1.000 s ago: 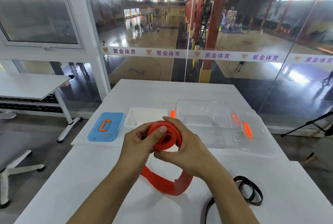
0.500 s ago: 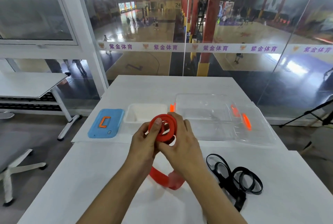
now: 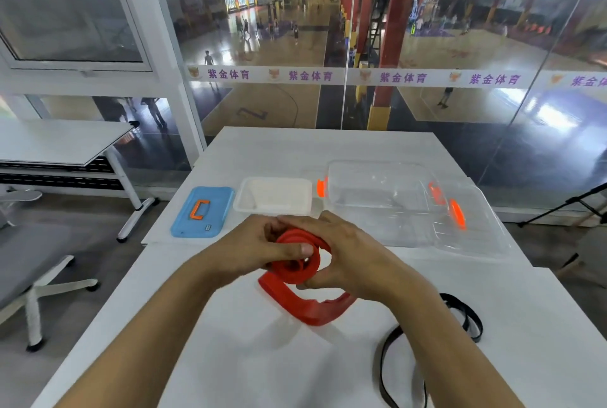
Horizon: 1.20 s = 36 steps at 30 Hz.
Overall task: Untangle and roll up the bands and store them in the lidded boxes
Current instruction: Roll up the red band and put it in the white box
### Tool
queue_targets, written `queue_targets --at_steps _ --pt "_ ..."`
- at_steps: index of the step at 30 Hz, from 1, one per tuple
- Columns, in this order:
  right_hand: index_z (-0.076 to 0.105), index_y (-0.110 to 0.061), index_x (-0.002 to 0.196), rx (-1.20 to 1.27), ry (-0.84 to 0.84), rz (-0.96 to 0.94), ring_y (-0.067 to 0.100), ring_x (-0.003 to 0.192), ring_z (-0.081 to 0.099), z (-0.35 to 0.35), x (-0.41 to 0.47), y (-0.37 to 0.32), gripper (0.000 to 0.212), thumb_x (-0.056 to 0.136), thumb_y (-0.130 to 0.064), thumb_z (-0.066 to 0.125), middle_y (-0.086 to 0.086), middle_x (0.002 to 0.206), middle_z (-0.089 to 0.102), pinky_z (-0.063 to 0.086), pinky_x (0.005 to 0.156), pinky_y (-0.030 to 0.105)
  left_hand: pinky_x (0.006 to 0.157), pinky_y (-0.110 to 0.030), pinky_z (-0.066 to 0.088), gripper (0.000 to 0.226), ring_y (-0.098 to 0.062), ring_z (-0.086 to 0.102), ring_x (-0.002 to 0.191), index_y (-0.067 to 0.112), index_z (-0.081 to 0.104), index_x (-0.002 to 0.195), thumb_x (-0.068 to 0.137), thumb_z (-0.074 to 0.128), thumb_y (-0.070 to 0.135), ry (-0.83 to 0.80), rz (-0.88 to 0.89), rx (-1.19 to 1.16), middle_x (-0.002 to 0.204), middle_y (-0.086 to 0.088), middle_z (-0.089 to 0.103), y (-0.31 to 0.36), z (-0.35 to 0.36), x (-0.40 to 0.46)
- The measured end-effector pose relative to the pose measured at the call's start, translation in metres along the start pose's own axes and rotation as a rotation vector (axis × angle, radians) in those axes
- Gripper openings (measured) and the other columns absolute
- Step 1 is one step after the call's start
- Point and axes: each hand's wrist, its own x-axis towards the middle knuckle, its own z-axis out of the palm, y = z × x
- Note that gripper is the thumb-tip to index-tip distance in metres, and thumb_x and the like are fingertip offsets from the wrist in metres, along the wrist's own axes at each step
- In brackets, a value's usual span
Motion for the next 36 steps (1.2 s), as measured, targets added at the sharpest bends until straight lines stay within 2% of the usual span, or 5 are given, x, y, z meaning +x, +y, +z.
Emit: queue_targets --at_steps 6,15,21,28,36 --pt "0.022 -0.058 0.154 0.007 0.041 0.022 0.011 0.12 0.054 -0.011 0.0 -0.005 0.106 0.075 -0.042 0.089 -0.012 0.135 0.056 0.051 0.105 0.035 0.087 -0.031 0.06 0.045 -0.017 0.074 0.102 0.026 0.074 0.11 0.069 0.08 0.043 0.164 0.153 0.004 0.103 0.004 0.079 0.006 0.005 -0.004" --pt "0.035 -0.056 0.144 0.279 0.204 0.062 0.005 0.106 0.064 0.006 -0.006 0.0 0.091 0.072 -0.042 0.09 -0.023 0.12 0.064 0.052 0.09 0.025 0.071 -0.022 0.061 0.031 -0.008 0.076 0.082 0.028 0.075 0.094 0.066 0.076 0.041 0.481 0.215 -0.3 0.086 0.007 0.08 0.007 0.034 -0.003" --pt "0.024 -0.058 0.153 0.368 0.445 0.128 -0.002 0.133 0.053 0.046 -0.003 -0.008 0.1 0.075 -0.047 0.087 -0.028 0.146 0.051 0.048 0.111 0.027 0.072 -0.025 0.06 0.037 -0.012 0.076 0.086 0.025 0.074 0.098 0.068 0.076 0.047 0.619 0.158 -0.511 0.088 0.005 0.079 0.003 0.05 0.002" --pt "0.038 -0.052 0.149 0.383 0.586 0.201 0.0 0.127 0.058 0.063 0.003 -0.008 0.084 0.079 -0.044 0.084 -0.025 0.14 0.057 0.053 0.107 0.029 0.087 -0.036 0.059 0.042 -0.017 0.077 0.091 0.022 0.074 0.101 0.068 0.077 0.048 0.589 0.101 -0.592 0.093 0.0 0.08 -0.002 0.06 0.003" --pt "0.029 -0.062 0.151 0.133 0.257 0.106 0.006 0.111 0.061 0.025 -0.009 0.005 0.092 0.078 -0.048 0.084 -0.015 0.121 0.061 0.053 0.101 0.032 0.084 -0.032 0.061 0.041 -0.03 0.074 0.106 0.008 0.073 0.113 0.078 0.073 0.03 0.238 0.056 -0.448 0.108 -0.013 0.078 -0.018 0.025 -0.009"
